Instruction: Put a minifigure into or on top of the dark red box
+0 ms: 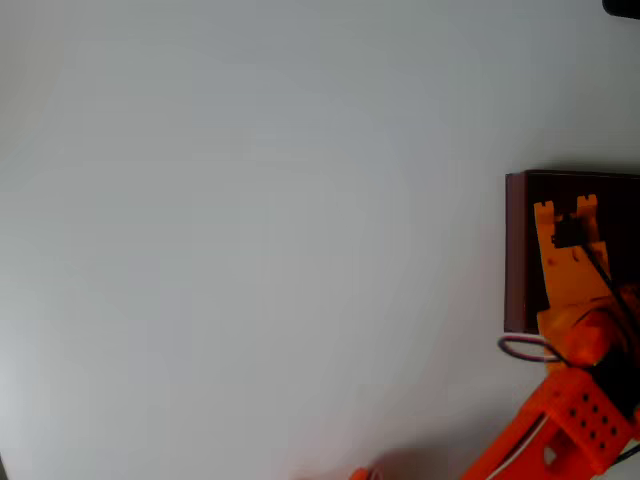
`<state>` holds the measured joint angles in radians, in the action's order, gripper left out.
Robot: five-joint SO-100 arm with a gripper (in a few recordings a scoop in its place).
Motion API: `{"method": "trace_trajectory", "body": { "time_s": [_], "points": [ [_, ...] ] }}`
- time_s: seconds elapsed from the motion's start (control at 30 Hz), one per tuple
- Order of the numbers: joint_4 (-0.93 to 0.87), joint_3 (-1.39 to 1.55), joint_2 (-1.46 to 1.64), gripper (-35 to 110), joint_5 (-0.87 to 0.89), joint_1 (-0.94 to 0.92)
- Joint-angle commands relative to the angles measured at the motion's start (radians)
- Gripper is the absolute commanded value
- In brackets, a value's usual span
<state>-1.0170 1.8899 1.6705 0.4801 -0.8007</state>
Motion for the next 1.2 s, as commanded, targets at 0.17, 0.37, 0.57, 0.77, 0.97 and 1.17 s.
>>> {"method": "trace_trajectory", "body": {
  "time_s": [0.17,0.37,0.57,0.77,0.97,1.17],
  "points": [
    [-0.015,-0.081,-0.089,27,0.015,0.006],
    [-0.13,-0.063,0.071,26,-0.081,0.086],
    [-0.304,0.114,0.503,22,-0.163,0.247],
    [-0.344,0.397,1.123,7,-0.291,0.558],
    [-0.284,0.667,1.606,0,-0.336,0.959],
    [-0.244,0.773,1.687,0,-0.339,1.223]
  ]
}}
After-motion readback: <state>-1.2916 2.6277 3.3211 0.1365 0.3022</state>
